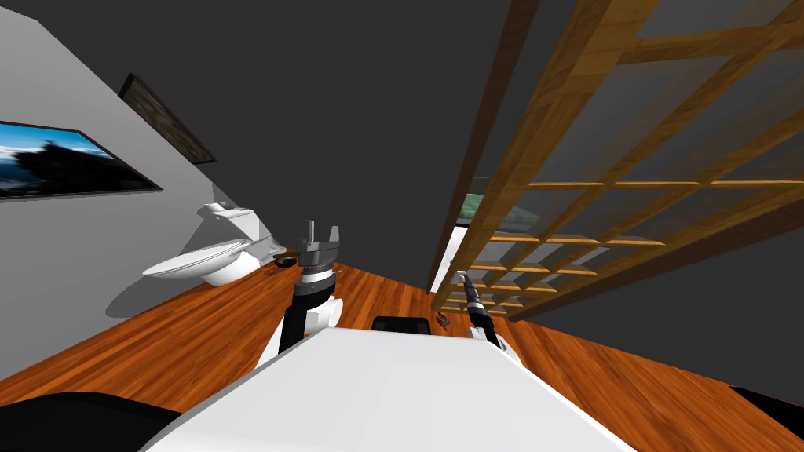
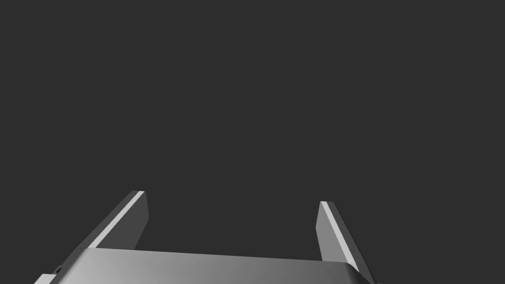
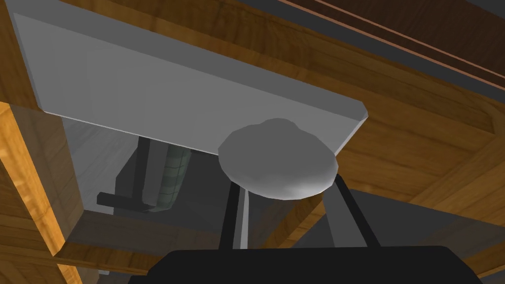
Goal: Pull the door open
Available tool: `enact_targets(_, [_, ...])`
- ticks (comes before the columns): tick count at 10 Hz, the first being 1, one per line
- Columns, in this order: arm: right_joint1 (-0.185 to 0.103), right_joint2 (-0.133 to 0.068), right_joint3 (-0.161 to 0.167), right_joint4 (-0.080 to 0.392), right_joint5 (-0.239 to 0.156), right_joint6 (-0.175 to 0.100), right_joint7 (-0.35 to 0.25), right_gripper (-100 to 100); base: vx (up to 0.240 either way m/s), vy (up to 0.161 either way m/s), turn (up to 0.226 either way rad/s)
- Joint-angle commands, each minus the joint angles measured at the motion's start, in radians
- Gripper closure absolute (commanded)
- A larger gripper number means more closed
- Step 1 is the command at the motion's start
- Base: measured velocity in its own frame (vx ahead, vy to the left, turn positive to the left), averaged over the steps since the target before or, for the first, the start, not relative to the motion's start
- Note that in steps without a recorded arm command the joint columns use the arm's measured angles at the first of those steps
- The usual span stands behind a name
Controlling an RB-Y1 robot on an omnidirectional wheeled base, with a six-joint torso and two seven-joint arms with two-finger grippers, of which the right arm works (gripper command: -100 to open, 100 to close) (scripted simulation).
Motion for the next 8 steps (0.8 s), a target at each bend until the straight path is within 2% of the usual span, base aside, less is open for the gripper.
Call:
enact_targets(1, [-0.019,0.026,0.028,0.024,0.005,-0.018,-0.023,100,-0.029,-0.024,0.027])
enact_targets(2, [-0.019,0.026,0.028,0.024,0.005,-0.018,-0.023,100,-0.021,-0.007,0.030])
enact_targets(3, [-0.019,0.024,0.035,0.023,-0.011,-0.018,-0.064,100,-0.044,-0.019,0.120])
enact_targets(5, [-0.019,0.024,0.035,0.023,-0.011,-0.018,-0.064,100,-0.019,-0.021,0.022])
enact_targets(6, [-0.018,0.022,0.041,0.023,-0.027,-0.017,-0.105,100,-0.025,-0.017,0.083])
enact_targets(8, [-0.018,0.022,0.041,0.023,-0.027,-0.017,-0.105,100,-0.026,-0.018,0.024])
